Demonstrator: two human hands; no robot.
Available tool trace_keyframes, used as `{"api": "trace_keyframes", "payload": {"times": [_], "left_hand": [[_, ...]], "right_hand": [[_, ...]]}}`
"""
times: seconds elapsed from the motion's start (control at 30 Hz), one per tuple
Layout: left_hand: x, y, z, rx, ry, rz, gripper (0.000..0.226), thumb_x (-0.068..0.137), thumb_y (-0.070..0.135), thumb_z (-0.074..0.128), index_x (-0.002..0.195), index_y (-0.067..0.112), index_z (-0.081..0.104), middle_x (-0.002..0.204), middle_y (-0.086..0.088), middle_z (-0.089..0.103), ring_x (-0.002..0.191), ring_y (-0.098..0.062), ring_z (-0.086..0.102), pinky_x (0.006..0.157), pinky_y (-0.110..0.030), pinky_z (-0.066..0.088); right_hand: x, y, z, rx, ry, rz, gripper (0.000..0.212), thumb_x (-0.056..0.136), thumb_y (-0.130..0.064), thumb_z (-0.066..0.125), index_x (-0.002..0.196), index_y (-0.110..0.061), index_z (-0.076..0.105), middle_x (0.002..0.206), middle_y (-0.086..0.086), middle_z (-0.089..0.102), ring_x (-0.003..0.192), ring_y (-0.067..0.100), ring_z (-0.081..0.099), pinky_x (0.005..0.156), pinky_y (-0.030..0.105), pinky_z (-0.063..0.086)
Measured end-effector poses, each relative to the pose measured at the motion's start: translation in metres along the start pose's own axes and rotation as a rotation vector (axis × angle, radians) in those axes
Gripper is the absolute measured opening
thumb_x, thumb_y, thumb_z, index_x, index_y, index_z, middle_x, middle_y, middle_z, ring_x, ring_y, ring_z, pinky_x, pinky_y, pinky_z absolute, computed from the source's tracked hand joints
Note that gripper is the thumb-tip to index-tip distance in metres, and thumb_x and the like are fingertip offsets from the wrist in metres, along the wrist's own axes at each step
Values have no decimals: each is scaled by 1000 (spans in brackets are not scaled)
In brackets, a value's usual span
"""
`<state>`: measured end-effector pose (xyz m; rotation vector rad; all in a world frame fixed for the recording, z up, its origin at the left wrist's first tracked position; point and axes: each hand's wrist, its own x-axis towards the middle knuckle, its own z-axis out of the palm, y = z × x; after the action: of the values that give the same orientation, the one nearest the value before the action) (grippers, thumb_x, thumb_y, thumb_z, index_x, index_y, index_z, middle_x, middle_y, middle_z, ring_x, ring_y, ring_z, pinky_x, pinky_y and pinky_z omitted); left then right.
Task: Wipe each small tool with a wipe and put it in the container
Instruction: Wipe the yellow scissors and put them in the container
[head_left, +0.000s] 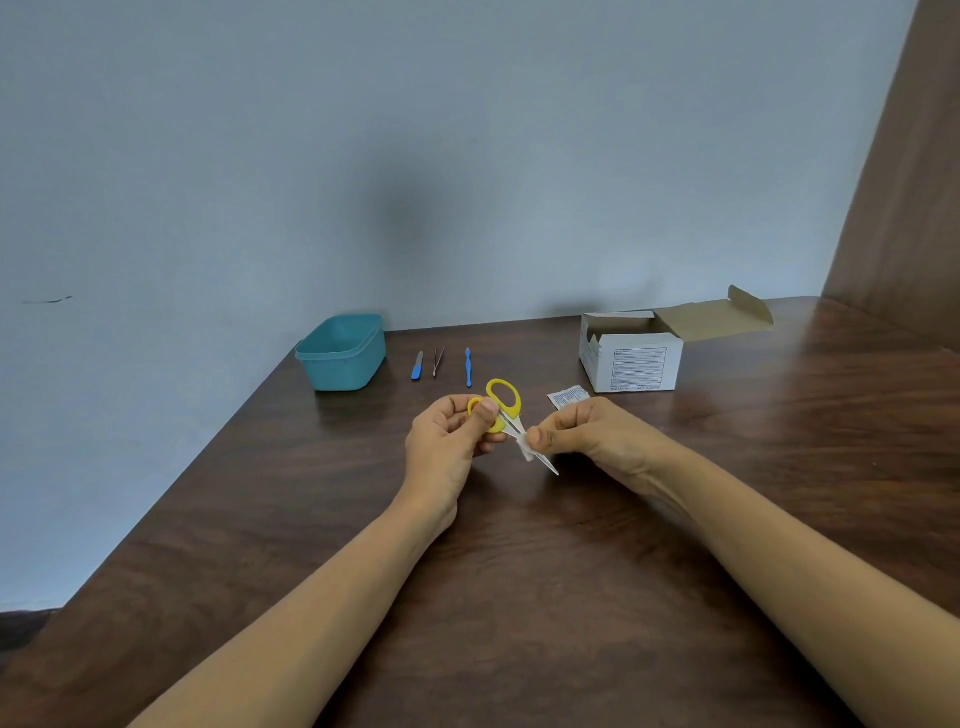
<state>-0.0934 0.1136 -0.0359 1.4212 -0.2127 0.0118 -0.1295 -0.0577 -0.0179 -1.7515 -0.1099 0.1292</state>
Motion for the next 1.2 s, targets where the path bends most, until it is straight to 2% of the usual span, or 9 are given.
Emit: {"api": "trace_keyframes", "payload": {"times": [0.13,0.27,0.43,0.6,0.67,0.77,0.83,0.97,1.2], "left_hand": [[-1,1,0,21,-53,-12,10,89,15,65,94,7,64,78,-7,72,64,-11,66,56,-18,50],[-2,2,1,51,-84,-15,12,89,14,65,95,5,63,80,-9,73,64,-10,68,56,-18,51],[-2,2,2,76,-107,-14,15,90,14,64,97,1,63,84,-12,73,67,-11,71,55,-17,52],[-4,4,3,34,-83,-22,19,89,17,65,100,1,63,76,-5,73,66,-9,69,56,-17,51],[-4,5,2,4,-72,-27,20,89,18,65,99,1,64,74,-3,73,65,-9,69,55,-17,51],[-4,6,1,-5,-84,-40,19,89,17,65,100,1,64,74,-2,74,65,-8,69,54,-16,51],[-5,7,1,1,-97,-45,19,89,17,65,100,1,63,75,-3,74,65,-9,70,54,-16,50],[-5,6,1,22,-121,-52,18,89,16,65,99,1,64,80,-7,74,66,-9,70,55,-17,51],[-4,7,2,48,-172,-62,13,89,17,64,95,5,65,79,-6,74,68,-11,71,53,-16,51]], "right_hand": [[3,7,8,82,130,-79,11,77,-18,74,80,-8,76,83,3,75,77,2,64,83,20,44],[4,12,13,128,210,-136,23,71,-23,76,81,-2,74,87,12,73,80,8,63,82,20,46],[6,15,15,197,293,-184,22,79,-19,73,87,1,74,84,10,73,74,5,62,75,17,47],[7,10,7,174,169,-107,20,70,-28,76,82,-11,77,83,3,74,78,6,63,85,23,44],[7,8,4,150,101,-76,12,70,-26,76,76,-16,78,80,0,73,73,6,59,79,26,41],[7,6,-1,156,57,-88,6,78,-15,71,76,-13,76,75,-3,72,65,0,58,68,17,40],[6,7,1,174,78,-101,10,74,-17,72,78,-8,74,73,-2,72,66,1,60,67,14,43],[8,14,10,163,218,-167,40,62,-37,78,82,-2,75,81,11,71,75,12,58,76,24,45],[10,17,11,220,283,-219,21,79,-19,72,83,1,72,69,-3,71,62,0,60,63,13,44]]}}
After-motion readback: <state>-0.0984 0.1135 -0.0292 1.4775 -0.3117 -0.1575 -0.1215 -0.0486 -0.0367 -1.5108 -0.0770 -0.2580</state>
